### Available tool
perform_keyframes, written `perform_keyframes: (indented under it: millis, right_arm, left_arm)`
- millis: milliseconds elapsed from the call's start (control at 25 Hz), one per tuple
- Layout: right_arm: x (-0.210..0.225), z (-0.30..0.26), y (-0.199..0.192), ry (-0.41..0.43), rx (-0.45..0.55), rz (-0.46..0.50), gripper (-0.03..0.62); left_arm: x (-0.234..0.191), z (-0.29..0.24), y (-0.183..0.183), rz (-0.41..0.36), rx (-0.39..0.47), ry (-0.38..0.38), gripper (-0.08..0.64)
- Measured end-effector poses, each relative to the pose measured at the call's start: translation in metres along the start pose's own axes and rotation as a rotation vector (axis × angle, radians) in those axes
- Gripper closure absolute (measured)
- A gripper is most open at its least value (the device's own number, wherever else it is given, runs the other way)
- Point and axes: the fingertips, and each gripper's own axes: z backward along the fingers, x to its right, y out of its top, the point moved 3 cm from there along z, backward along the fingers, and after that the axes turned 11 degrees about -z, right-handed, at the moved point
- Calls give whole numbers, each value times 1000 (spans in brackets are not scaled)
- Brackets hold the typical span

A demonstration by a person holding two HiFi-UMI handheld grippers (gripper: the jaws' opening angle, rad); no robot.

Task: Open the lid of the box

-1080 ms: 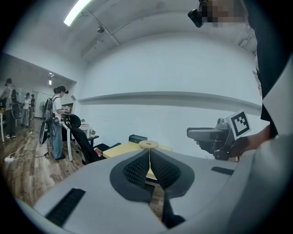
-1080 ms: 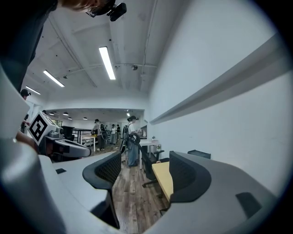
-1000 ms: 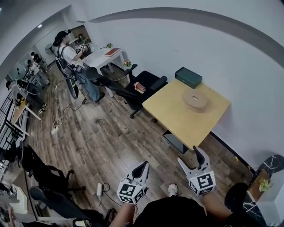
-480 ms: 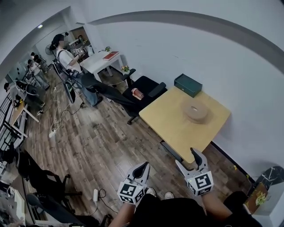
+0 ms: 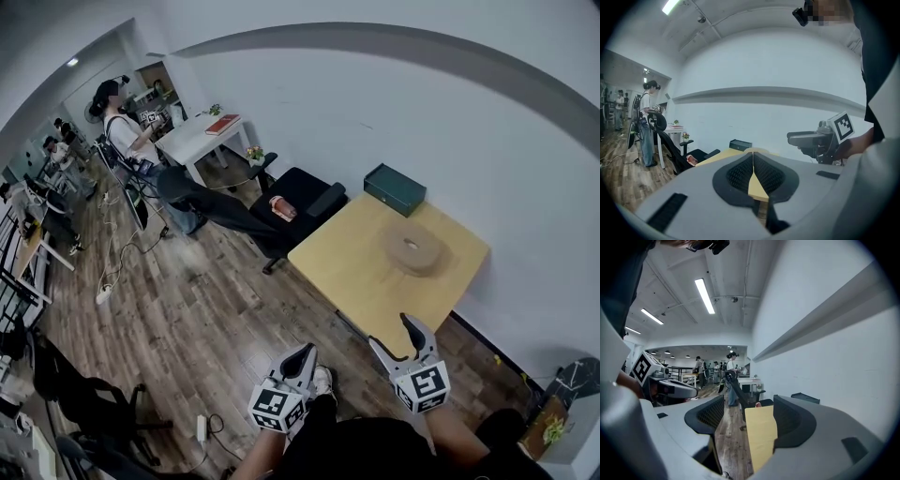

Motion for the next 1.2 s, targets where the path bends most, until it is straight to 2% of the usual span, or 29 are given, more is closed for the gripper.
perform_keyframes:
  millis: [360,800,1200]
  right_arm:
    - [11,-70,15,-22,-19,2,261]
    - [41,-138,31,-124,-31,-19,261]
    - [72,-190,20,-221,-87,-16,259]
  left_arm:
    - [-62,-47,-2,22,-10,-44,538]
    - [-121,-118,5,21,-14,-170,538]
    - [-160,-178,2,5,-11,-307,538]
